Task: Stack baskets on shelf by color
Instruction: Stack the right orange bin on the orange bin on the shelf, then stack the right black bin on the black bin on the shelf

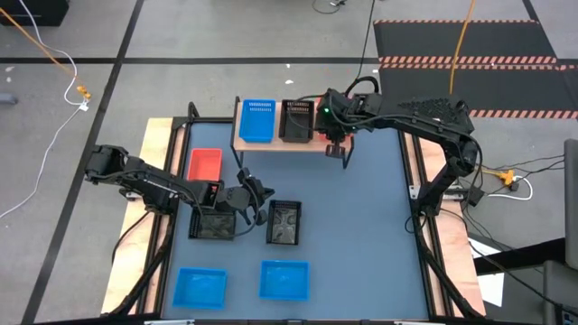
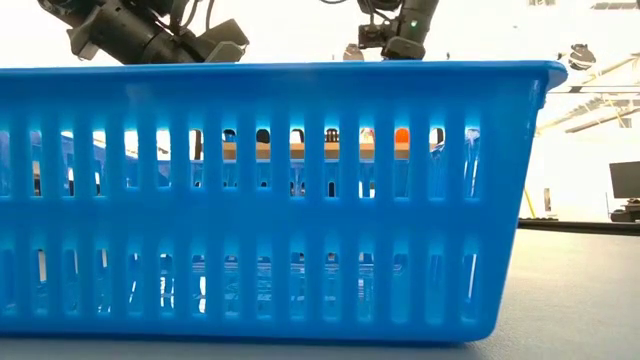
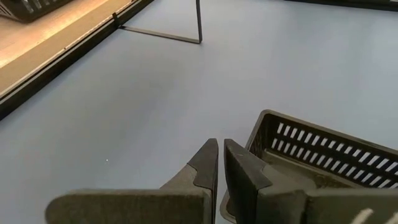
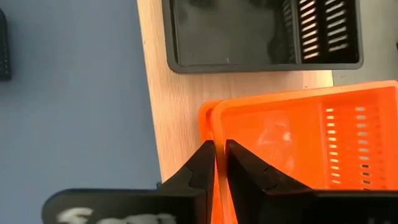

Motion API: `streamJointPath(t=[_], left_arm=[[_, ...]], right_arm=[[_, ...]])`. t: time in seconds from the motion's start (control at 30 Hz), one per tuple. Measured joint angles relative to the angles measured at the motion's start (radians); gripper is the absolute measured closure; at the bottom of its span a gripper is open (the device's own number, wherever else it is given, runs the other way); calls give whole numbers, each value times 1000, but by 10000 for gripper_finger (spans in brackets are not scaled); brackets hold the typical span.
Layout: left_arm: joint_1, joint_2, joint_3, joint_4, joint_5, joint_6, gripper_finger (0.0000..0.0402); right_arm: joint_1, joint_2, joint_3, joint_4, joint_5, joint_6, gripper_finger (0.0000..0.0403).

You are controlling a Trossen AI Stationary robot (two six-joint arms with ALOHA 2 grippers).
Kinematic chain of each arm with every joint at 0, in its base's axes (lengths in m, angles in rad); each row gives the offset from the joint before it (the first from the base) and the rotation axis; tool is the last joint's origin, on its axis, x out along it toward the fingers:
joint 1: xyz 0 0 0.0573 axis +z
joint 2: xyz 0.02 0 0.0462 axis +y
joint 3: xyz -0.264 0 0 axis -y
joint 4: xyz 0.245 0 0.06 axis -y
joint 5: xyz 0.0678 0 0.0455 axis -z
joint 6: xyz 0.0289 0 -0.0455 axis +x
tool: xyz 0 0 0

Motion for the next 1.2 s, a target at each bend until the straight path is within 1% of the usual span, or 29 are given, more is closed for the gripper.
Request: streamJointPath(t=[0.13,0.23,0.57,0.6,0.63,0.77,0.8,0.87,0.93,1.0,1.07,1.13,1.2], left_arm=[[0,0,0,0,0,-1,371],[0,0,0,0,0,-2,371],[0,0,0,1,0,-2,371],[0,0,0,1,0,-2,371],[0,0,0,0,0,-2,371],[0,0,0,0,0,0,371],[0,0,0,0,0,0,371],[0,0,0,0,0,0,371],[0,0,0,0,0,-1,371],[-1,0,0,0,0,-5,371],[-2,0,0,0,0,-5,371],[-2,0,0,-1,0,-4,371],[-2,0,0,-7,0,-1,371]], right_arm=[[3,0,0,2,-2,15,357],[3,-1,0,19,-2,26,340],[20,-49,0,109,-6,-52,250],[28,-56,0,116,-28,-71,242],[37,-63,0,119,-74,-92,236],[89,-68,0,126,-373,-145,224],[108,-67,0,127,-436,-148,223],[158,-64,-8,146,-525,-156,223],[215,-63,-35,173,-552,-185,223],[268,-60,-75,199,-548,-208,223],[313,-60,-136,267,-547,-205,223],[349,-60,-211,373,-527,-157,223],[375,-60,-295,503,-462,-64,223]])
